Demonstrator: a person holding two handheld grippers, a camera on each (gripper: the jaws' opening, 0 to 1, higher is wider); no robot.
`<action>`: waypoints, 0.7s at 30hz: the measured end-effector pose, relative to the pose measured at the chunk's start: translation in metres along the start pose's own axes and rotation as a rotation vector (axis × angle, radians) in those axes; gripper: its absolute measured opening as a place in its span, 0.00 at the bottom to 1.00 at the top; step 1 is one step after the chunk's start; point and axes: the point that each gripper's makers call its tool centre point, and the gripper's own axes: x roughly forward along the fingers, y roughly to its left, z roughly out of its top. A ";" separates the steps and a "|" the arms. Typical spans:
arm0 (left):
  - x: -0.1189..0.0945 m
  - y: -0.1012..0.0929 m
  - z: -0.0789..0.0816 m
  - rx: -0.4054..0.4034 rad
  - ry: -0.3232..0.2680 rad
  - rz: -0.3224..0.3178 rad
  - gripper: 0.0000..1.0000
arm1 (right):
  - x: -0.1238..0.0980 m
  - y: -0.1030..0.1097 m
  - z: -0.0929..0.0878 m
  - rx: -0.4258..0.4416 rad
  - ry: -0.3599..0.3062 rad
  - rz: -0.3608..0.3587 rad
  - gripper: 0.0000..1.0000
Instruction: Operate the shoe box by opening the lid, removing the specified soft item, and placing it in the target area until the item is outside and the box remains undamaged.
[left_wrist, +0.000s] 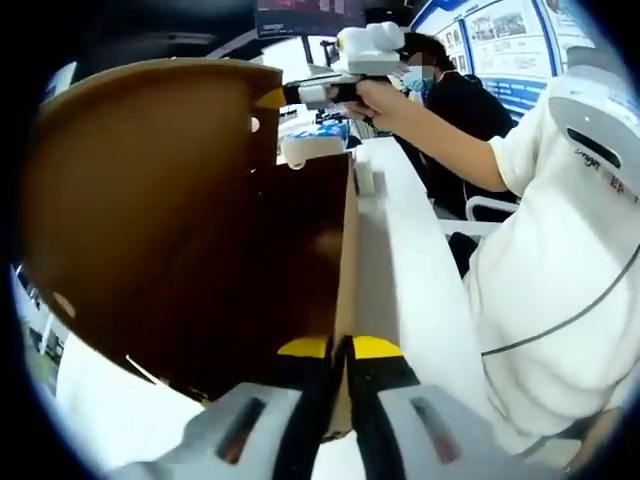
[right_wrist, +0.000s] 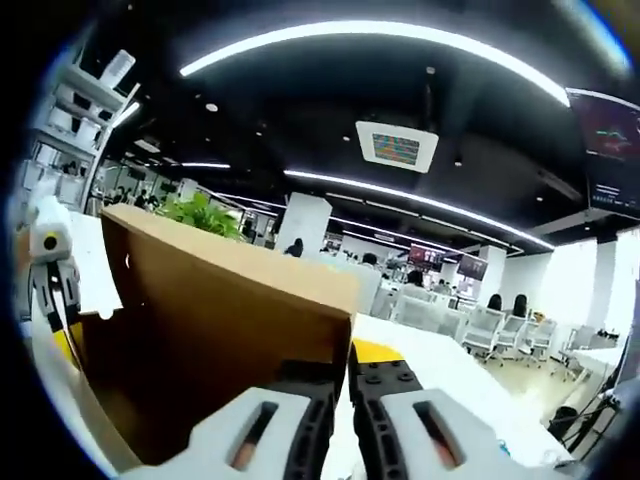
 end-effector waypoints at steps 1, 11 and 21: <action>0.000 0.001 0.000 -0.001 0.001 0.001 0.05 | -0.003 0.000 -0.001 0.015 -0.001 0.000 0.01; 0.000 0.002 0.004 0.009 -0.045 0.027 0.07 | -0.016 0.002 -0.022 0.070 0.004 -0.005 0.00; -0.003 0.004 0.006 0.120 -0.085 0.098 0.11 | -0.015 0.005 -0.025 0.093 -0.004 -0.015 0.00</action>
